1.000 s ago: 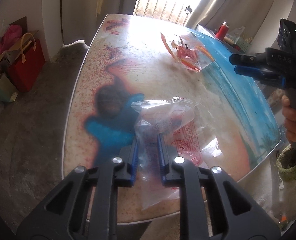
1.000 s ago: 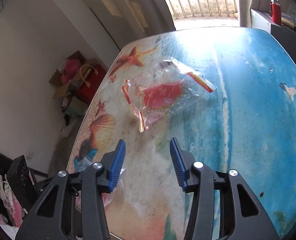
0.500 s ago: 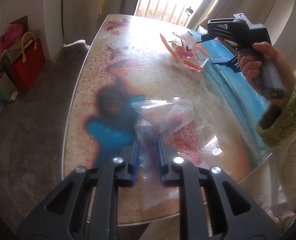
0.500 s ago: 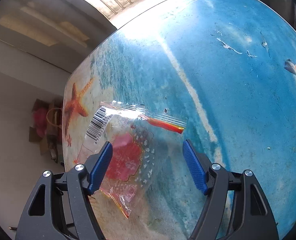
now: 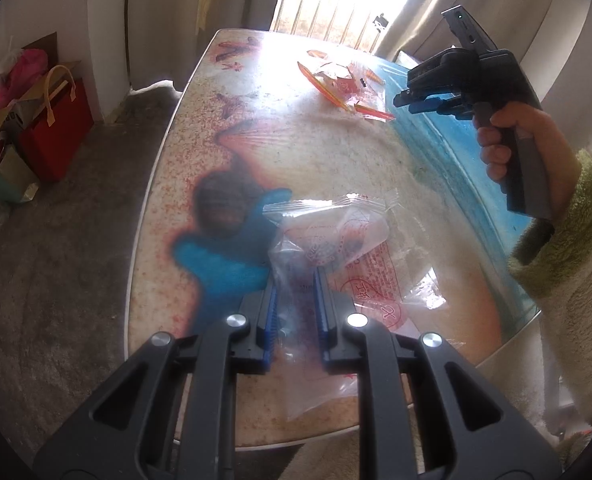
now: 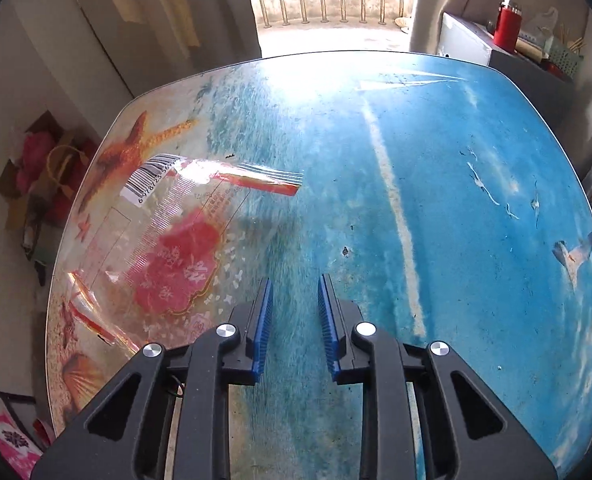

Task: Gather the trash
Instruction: 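Close the right tool on the barcode candy bag while the left tool holds its bag, then lift the candy bag with the right tool while the left tool holds the printed bag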

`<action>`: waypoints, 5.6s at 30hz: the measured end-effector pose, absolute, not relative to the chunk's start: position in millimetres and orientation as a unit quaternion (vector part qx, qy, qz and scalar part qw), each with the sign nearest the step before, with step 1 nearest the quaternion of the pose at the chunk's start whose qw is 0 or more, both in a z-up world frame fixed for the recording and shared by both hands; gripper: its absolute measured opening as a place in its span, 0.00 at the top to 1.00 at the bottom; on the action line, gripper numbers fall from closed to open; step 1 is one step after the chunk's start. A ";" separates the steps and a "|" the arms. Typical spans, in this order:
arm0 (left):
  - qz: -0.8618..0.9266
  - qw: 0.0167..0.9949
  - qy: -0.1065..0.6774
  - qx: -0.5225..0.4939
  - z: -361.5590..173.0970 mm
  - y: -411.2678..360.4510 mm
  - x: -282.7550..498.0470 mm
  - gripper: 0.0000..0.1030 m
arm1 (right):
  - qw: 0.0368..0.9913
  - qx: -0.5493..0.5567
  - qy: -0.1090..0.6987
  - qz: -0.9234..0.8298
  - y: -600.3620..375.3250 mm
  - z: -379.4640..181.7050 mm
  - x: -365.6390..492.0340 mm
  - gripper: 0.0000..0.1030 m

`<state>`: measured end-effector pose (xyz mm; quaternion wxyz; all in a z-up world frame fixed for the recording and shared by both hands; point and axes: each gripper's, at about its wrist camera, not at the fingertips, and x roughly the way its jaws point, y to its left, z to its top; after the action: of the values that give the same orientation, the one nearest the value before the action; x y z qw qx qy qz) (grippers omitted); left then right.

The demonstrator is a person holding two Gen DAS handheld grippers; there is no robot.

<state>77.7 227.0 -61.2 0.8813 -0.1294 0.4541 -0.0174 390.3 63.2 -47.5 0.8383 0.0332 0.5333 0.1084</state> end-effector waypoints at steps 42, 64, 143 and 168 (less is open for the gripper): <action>-0.076 0.876 0.451 -0.152 -58.1 195.5 102.2 0.89 | 0.840 0.019 0.514 0.173 -72.3 -20.6 201.3 0.46; -0.093 0.866 0.473 -0.133 -62.4 160.7 116.0 0.86 | 0.845 -0.083 0.505 0.156 -41.7 -44.3 159.8 0.40; -0.091 0.915 0.390 -0.043 1.9 130.7 91.6 0.96 | 0.889 0.025 0.444 0.105 -76.1 7.9 155.0 0.90; -0.100 0.928 0.358 -0.012 29.5 102.3 66.5 0.96 | 0.905 0.047 0.408 0.108 -105.9 27.7 129.1 0.90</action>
<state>66.5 102.3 29.5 0.9282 -0.0123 0.3583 -0.1000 129.1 -105.9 27.7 0.9054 0.0470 0.4077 0.1084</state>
